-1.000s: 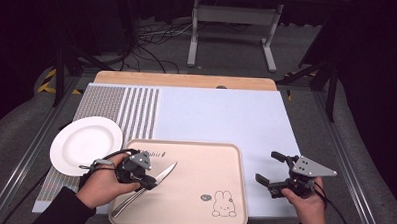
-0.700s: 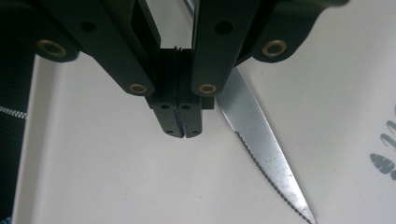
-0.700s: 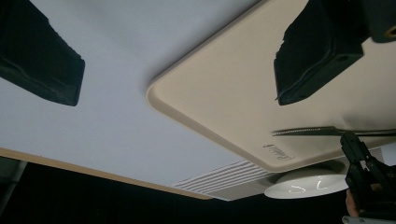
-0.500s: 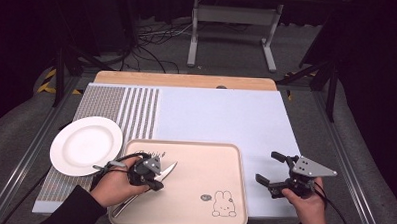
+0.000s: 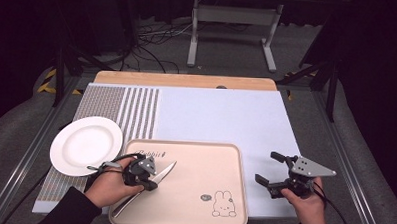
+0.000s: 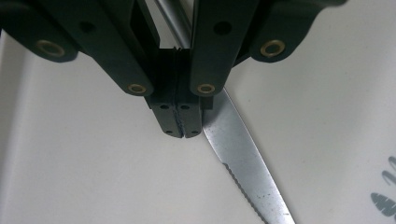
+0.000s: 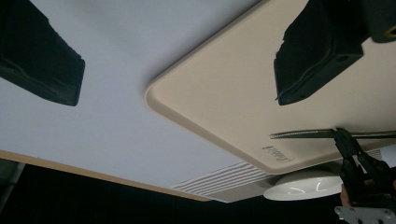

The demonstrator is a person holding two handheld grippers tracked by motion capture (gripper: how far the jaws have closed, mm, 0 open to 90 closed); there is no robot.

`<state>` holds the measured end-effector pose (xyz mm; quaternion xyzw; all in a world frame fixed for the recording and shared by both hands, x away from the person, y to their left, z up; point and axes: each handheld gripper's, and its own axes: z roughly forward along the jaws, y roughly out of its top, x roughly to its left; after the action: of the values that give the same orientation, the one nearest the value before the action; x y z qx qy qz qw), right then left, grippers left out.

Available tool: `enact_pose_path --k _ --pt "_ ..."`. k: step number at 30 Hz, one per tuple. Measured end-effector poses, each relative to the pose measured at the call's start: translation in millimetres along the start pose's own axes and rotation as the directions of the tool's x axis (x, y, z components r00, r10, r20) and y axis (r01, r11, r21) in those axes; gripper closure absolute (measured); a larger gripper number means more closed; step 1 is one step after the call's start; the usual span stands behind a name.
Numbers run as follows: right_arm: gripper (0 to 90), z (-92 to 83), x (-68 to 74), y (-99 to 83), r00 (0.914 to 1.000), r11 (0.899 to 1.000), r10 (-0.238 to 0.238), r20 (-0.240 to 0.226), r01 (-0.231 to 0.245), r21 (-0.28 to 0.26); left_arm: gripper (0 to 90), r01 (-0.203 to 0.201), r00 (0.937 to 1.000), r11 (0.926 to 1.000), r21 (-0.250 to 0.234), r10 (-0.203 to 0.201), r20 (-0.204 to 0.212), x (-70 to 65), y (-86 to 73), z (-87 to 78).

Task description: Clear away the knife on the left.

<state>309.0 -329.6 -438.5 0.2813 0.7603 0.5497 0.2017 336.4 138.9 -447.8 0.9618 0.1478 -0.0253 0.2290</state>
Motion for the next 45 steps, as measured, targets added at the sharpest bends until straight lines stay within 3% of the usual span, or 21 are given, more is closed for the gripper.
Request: enact_pose_path --k 28,45 --pt "2.5 1.2 0.1 -0.8 1.0 1.0 0.002 0.0 -0.002 0.008 90.0 0.092 0.995 0.9954 0.026 -0.091 -0.041 14.7 -31.6 -18.9" --pt "2.5 1.5 0.3 -0.9 1.0 1.0 0.002 0.0 -0.002 0.011 90.0 0.123 0.9916 0.9921 0.024 -0.122 -0.043 17.5 -42.9 -24.3"
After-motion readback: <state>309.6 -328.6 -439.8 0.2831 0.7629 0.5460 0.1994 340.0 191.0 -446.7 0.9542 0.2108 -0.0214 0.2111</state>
